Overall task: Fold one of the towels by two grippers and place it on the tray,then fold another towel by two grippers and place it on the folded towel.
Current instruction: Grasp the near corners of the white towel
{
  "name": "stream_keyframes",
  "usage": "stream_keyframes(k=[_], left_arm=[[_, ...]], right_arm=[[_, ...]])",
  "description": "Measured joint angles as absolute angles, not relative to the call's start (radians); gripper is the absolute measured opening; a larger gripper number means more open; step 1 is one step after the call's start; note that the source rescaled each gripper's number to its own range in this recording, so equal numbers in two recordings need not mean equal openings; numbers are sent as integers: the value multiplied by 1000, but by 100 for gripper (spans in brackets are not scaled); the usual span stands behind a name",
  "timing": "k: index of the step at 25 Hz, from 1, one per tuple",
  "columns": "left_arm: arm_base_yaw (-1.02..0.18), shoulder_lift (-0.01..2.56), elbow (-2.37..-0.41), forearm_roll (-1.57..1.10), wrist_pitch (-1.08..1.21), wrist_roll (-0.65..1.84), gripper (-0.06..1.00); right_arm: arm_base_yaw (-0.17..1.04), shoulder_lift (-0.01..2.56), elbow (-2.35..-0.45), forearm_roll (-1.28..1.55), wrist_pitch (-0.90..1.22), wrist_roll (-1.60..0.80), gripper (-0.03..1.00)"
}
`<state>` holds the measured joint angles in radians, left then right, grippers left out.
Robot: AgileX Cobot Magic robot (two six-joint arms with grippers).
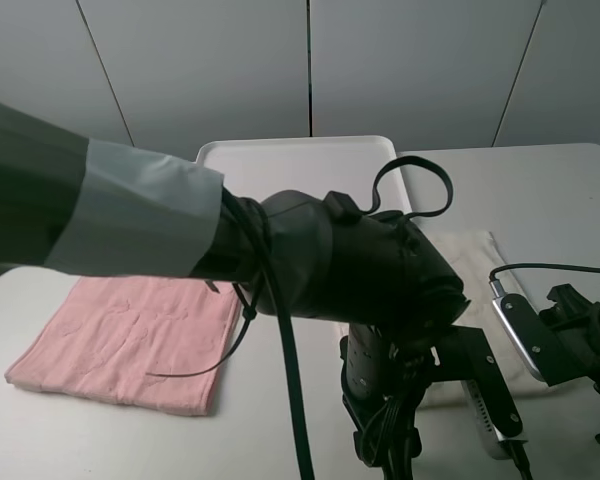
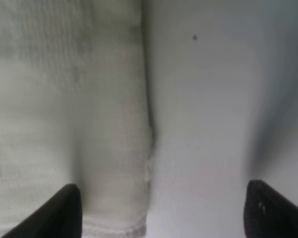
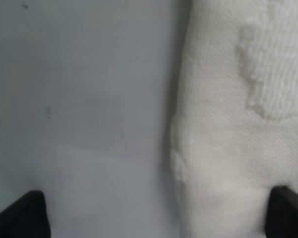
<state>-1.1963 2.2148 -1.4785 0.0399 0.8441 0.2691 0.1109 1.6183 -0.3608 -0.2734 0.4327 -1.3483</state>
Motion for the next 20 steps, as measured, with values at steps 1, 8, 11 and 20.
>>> stream_keyframes(k=[1,8,11,20], left_arm=[[-1199,2219,-1479,47,840,267,86],[-1215,2250,-1496,94,858,215,86],[-1215,2252,-1497,97,862,211,86],[-1215,2252,-1497,113,864,185,82]], right_arm=[[111,1618,-361,-273,433,-1348,94],[111,1620,-361,-273,433,-1342,94],[111,1620,-361,-273,432,-1336,94],[111,1621,-361,-275,432,-1330,94]])
